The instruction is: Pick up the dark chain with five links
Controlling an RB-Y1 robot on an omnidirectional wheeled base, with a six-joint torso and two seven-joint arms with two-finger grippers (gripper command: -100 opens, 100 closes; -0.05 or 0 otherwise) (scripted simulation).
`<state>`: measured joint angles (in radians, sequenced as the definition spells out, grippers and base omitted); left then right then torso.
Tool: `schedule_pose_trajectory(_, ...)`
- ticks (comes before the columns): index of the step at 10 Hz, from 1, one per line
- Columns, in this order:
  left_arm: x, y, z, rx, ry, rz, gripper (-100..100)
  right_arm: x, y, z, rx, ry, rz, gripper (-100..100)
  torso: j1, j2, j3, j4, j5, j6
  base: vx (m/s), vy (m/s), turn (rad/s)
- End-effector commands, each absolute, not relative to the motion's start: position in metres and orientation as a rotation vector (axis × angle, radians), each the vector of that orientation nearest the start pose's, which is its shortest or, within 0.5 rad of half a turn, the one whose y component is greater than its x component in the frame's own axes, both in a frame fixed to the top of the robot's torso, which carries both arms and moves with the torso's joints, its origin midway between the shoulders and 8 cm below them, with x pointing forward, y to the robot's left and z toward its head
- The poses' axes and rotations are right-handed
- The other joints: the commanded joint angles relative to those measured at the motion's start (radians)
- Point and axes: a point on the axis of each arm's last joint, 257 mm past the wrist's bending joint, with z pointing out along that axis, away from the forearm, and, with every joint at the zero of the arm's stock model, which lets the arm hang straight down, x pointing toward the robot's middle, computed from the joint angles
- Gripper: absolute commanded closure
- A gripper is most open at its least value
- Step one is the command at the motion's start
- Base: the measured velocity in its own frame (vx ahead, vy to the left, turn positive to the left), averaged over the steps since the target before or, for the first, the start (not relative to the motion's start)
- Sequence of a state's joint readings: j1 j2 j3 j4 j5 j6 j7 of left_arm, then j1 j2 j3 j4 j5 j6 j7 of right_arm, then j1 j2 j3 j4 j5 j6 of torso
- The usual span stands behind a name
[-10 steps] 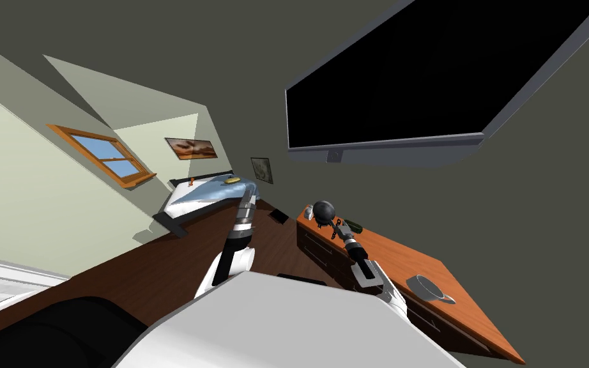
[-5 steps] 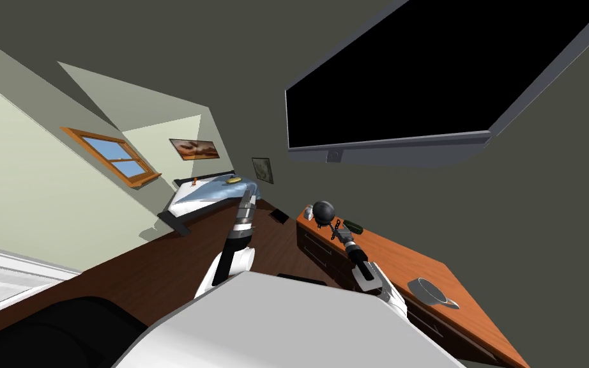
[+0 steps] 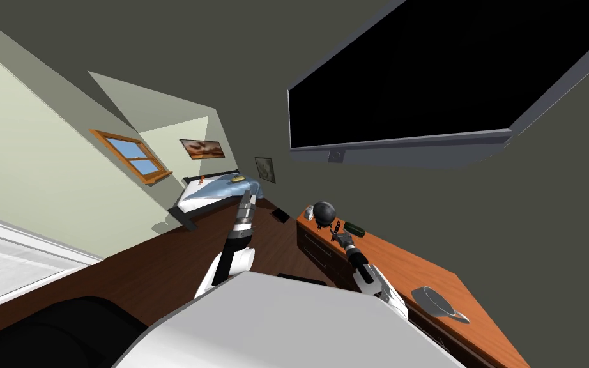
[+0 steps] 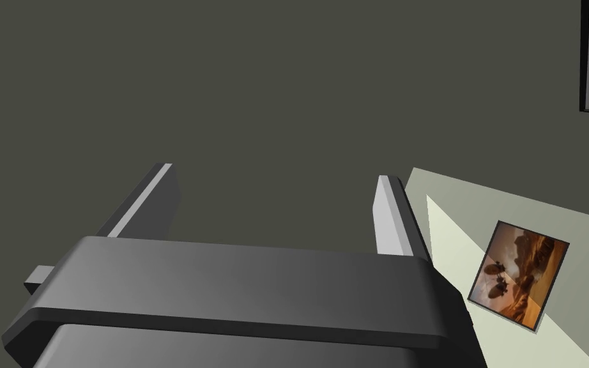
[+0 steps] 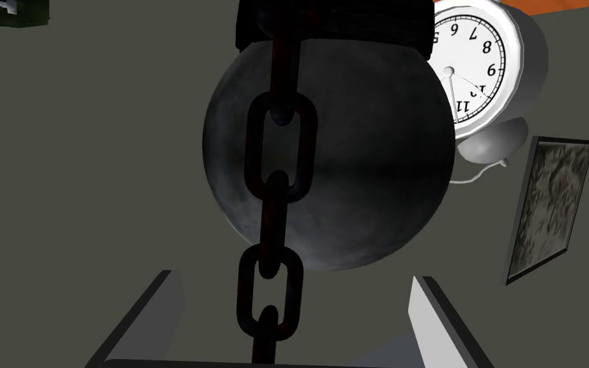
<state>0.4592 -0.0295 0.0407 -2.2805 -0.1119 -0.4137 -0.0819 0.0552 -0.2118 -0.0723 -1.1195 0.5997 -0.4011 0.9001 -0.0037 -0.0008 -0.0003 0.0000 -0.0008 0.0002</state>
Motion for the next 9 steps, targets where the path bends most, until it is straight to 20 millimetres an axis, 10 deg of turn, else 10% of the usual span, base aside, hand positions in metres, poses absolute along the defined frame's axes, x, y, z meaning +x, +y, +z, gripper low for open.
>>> schedule_pose_trajectory(1, 0.360, 0.283, 0.021, -0.616, 0.700, -1.113, 0, 0.471, -0.306, -0.398, -0.189, 1.790, -0.005, -100, 0.000, 0.000, 0.000, 0.000, 0.000, 0.000, 0.012, -0.029, 0.039)
schedule_pose_trajectory(6, 0.360, 0.283, 0.021, -0.616, 0.700, -1.113, 0, 0.455, -0.317, -0.438, -0.266, 1.885, -0.082, -100, 0.002, -0.002, -0.001, 0.000, 0.000, 0.000, 0.025, -0.025, 0.092)
schedule_pose_trajectory(7, 0.360, 0.283, 0.021, -0.616, 0.700, -1.113, 0, 0.454, -0.317, -0.440, -0.271, 1.888, -0.087, 0, 0.003, -0.001, -0.001, 0.000, 0.001, 0.000, 0.000, 0.000, 0.000)
schedule_pose_trajectory(8, 0.360, 0.283, 0.021, -0.616, 0.700, -1.113, 0, 0.437, -0.321, -0.455, -0.230, 1.942, -0.099, -100, 0.004, 0.000, 0.000, 0.000, 0.001, 0.000, -0.002, -0.104, 0.352)
schedule_pose_trajectory(9, 0.360, 0.283, 0.021, -0.616, 0.700, -1.113, 0, 0.435, -0.325, -0.461, -0.222, 1.971, -0.114, -100, -0.002, 0.001, 0.001, 0.000, 0.000, -0.001, -0.029, -0.128, 0.452)
